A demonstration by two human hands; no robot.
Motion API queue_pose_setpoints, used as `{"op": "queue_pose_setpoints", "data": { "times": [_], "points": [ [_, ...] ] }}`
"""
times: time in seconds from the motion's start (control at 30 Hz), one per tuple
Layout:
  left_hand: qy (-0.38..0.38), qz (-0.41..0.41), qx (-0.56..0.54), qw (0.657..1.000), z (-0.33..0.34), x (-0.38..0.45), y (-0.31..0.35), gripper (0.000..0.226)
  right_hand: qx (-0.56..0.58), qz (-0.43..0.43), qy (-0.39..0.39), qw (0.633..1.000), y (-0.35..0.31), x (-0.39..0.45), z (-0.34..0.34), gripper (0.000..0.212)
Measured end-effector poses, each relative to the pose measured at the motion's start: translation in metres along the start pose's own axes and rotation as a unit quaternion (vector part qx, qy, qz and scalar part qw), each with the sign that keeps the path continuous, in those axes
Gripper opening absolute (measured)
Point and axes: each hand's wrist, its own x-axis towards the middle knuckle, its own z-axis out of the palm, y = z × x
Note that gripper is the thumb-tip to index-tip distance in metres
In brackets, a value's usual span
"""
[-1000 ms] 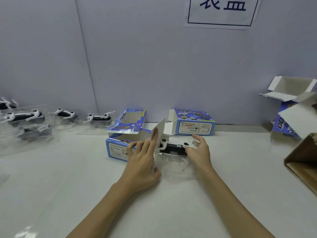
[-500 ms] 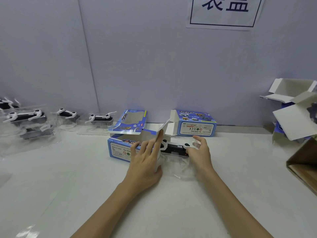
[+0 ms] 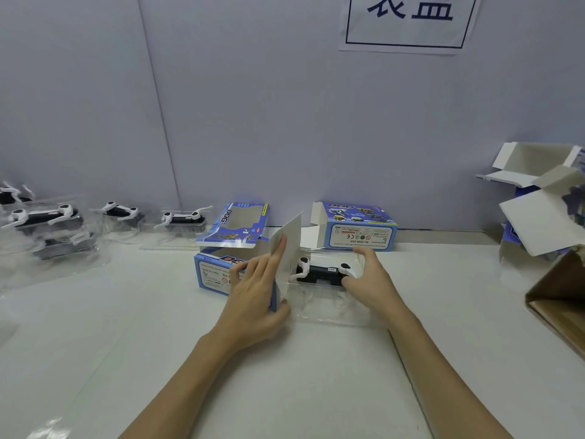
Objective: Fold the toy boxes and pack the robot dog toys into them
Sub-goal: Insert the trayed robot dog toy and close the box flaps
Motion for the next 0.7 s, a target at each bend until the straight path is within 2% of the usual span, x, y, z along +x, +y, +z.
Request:
{"op": "queue_pose_setpoints", "data": {
  "times": [0.13, 0.23, 0.33, 0.53, 0.7],
  "points": [
    [-0.018, -0.001, -0.01, 1.0, -0.003, 0.0, -0.005, 0.115, -0.072, -0.079, -0.034, 0.994, -0.005, -0.004, -0.01, 0.065],
    [-0.025, -0.007, -0.018, 1.0, -0.005, 0.0, -0.007, 0.117, -0.139, -0.045, -0.056, 0.988, -0.007, -0.002, -0.018, 0.078],
    [-0.027, 0.003, -0.026, 0.999, -0.008, -0.002, -0.007, 0.115, -0.191, -0.033, -0.058, 0.979, -0.007, -0.002, -0.019, 0.068],
    [-0.042, 0.024, -0.046, 0.998, -0.009, -0.002, -0.007, 0.114, -0.049, -0.045, -0.056, 0.996, 0.0, 0.003, -0.019, 0.048],
    [-0.062, 0.032, -0.059, 0.996, -0.015, -0.004, -0.012, 0.119, 0.016, -0.032, -0.055, 0.998, 0.009, 0.009, -0.016, 0.046]
  ]
}}
